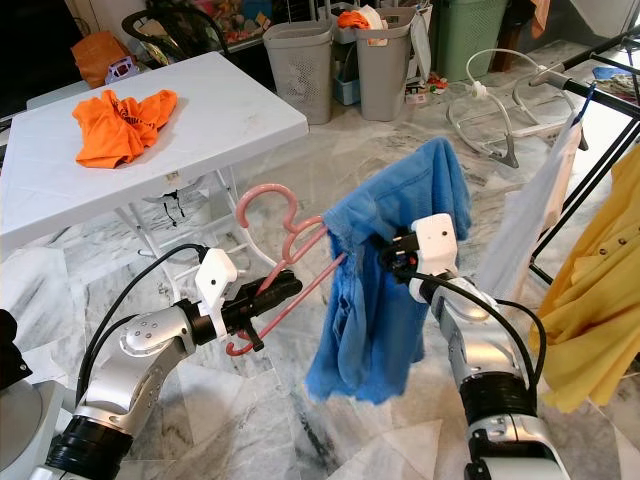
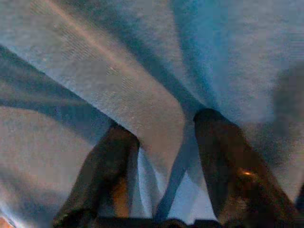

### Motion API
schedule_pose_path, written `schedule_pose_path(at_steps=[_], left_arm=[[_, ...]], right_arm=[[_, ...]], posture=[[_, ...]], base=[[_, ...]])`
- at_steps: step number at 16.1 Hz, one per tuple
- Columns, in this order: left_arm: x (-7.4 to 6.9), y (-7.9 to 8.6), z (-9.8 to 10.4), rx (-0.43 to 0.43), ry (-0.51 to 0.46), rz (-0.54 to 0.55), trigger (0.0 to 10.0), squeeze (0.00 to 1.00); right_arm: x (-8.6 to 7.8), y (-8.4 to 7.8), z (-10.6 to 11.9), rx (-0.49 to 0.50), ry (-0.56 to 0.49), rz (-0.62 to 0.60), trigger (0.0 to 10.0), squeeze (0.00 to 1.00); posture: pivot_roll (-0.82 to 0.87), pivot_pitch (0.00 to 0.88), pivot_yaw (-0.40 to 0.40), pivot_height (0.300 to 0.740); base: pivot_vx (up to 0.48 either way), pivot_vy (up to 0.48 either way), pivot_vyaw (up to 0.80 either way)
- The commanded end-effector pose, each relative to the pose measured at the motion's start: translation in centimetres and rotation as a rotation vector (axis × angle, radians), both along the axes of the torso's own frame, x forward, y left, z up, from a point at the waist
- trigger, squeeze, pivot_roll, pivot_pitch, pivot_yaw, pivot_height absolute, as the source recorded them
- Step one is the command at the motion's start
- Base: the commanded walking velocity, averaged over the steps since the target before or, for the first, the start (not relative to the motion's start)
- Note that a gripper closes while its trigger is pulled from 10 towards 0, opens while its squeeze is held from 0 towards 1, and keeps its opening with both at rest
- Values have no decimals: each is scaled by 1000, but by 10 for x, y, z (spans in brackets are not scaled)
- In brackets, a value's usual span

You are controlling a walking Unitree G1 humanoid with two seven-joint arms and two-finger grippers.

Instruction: Hang hanger

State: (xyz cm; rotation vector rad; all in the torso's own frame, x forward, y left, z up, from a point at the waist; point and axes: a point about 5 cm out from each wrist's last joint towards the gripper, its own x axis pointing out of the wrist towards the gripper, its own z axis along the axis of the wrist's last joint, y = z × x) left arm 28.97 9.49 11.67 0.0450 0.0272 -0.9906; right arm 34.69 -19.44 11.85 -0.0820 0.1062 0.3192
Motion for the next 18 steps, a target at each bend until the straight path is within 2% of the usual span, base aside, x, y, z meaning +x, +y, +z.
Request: schedule_pose_path(at_steps=[1,6,9,10,11,13,16,17,18], left_arm=[[3,3,14,-23,-53,5,0,0],[3,6,10,-5,-48,18,0,0],[7,13,5,39,-54,76,0,0],[13,20,-2,105,-56,149,0,0],[16,26,-5,129,-54,210,0,0],[17,37,-18,224,-26,255,0,0],[13,45,-27,261,-11,263,0,0],[12,44,-29,268,-8,249,0,0],[5,42,-32,296,-11,189,0,0]], right_arm=[[5,0,8,6,-29,-23,0,0],[11,-10,20,36,-90,-101,0,0],[11,-18,26,57,-118,-138,0,0],[11,-21,28,60,-131,-152,0,0],[11,-23,34,62,-155,-163,0,0],[12,-30,52,59,-235,-201,0,0],[17,-37,77,60,-320,-276,0,0],[19,-37,82,62,-335,-292,0,0],[21,-34,87,62,-353,-303,0,0]], posture=[[-156,13,109,740],[-150,18,100,740],[-154,13,100,740],[-155,14,99,740],[-155,14,99,740],[-158,11,96,740],[-163,10,96,740],[-163,10,95,740],[-163,10,95,740]], base=[[0,0,0],[0,0,0],[0,0,0],[0,0,0],[0,0,0],[0,0,0],[0,0,0],[0,0,0],[0,0,0]])
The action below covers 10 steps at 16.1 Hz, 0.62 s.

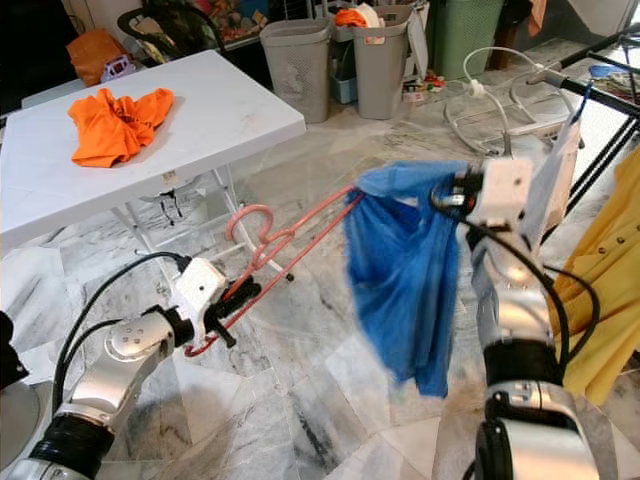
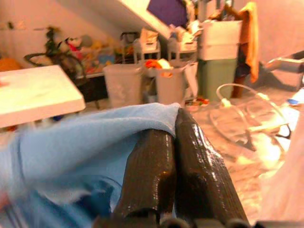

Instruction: Hang hanger

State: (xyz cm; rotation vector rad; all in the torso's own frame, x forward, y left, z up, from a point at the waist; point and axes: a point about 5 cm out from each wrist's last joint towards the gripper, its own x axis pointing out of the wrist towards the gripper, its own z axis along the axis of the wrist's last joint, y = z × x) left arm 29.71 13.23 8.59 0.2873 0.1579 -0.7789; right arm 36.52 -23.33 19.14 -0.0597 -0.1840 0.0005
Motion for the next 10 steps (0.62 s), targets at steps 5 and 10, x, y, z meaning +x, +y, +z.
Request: schedule_pose_path(at_steps=[5,10], left_arm=[[-40,11,-7,110,64,-255,0,0],[-63,28,-30,213,249,-314,0,0]], right_arm=[[6,1,13,-35,-44,-84,0,0],[8,12,18,42,-73,-42,0,0]], posture=[[-148,6,92,740],[-140,6,88,740]], base=[[0,0,0],[0,0,0]])
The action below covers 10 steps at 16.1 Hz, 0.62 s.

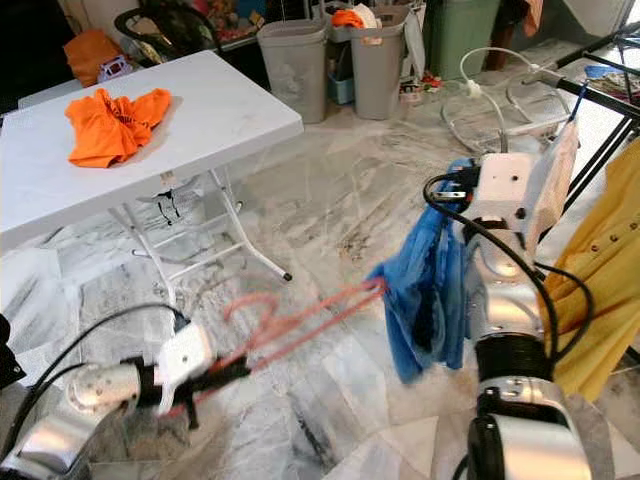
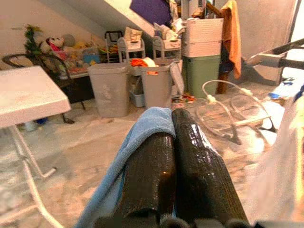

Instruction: Hang hanger

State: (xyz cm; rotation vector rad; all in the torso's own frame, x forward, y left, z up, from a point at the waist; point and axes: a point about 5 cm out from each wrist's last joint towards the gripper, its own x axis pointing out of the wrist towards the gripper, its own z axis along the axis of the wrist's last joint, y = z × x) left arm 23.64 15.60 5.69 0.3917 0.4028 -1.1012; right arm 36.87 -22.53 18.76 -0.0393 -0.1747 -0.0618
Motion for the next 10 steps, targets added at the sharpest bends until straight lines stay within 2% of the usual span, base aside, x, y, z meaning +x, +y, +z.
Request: schedule_pose_path(at_steps=[1,2,4,6,9,10], left_arm=[[-4,3,-2,45,24,-28,0,0],[-10,-6,-1,2,70,-77,0,0],[-13,-6,-4,37,91,-96,0,0],[-12,-2,-9,80,118,-78,0,0],[-14,-9,-5,45,144,-118,0,0],[-14,-10,0,34,143,-131,0,0]], right_arm=[[4,5,24,10,-85,17,0,0],[5,-3,25,-25,-76,-38,0,0],[4,-12,30,19,-103,-83,0,0],[3,-9,42,33,-158,-66,0,0],[3,-7,44,-61,-168,-72,0,0],[2,-13,37,-142,-130,-118,0,0]], posture=[[-145,7,87,740],[-148,8,87,740],[-147,9,86,740],[-151,13,93,740],[-157,14,95,740],[-154,14,94,740]], base=[[0,0,0],[0,0,0],[0,0,0],[0,0,0],[0,0,0],[0,0,0]])
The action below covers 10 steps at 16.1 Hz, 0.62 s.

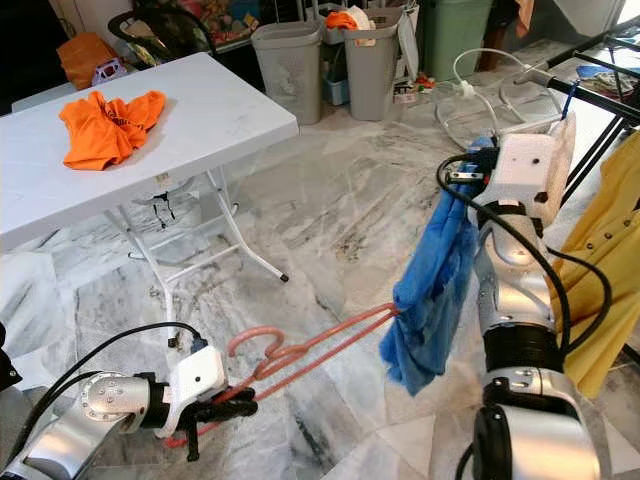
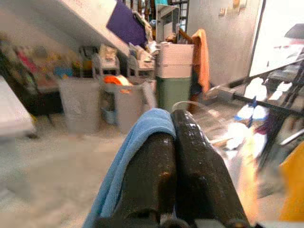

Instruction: Hang hanger

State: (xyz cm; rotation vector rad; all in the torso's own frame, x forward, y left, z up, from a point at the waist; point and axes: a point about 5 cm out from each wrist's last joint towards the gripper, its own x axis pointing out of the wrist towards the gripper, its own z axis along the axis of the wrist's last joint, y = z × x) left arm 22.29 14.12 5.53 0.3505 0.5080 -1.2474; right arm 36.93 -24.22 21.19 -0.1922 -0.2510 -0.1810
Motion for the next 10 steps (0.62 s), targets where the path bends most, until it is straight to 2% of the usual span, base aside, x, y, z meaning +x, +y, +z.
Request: schedule_pose_path(at_steps=[1,2,4,5,6,7,9,10], left_arm=[[0,6,6,16,6,-29,0,0],[1,9,8,18,5,-24,0,0],[4,13,7,46,-17,-14,0,0],[11,16,4,79,-55,37,0,0],[18,18,2,88,-94,88,0,0],[23,19,2,87,-126,133,0,0],[35,15,9,14,-208,207,0,0],[41,12,19,-57,-229,238,0,0]], right_arm=[[0,-9,0,-92,23,-93,0,0],[-1,-15,-10,-110,80,-117,0,0],[-1,-11,-20,-98,136,-75,0,0],[1,10,-23,-42,139,86,0,0],[1,23,-22,-46,124,167,0,0],[1,30,-22,-58,120,198,0,0],[1,29,-22,-34,114,181,0,0],[1,24,-26,-36,134,157,0,0]], posture=[[-152,14,93,740],[-149,16,92,740],[-149,19,92,740],[-149,23,94,740],[-156,25,99,740],[-156,25,99,740],[-158,26,101,740],[-156,24,101,740]], base=[[0,0,0],[0,0,0],[0,0,0],[0,0,0],[0,0,0],[0,0,0],[0,0,0],[0,0,0]])
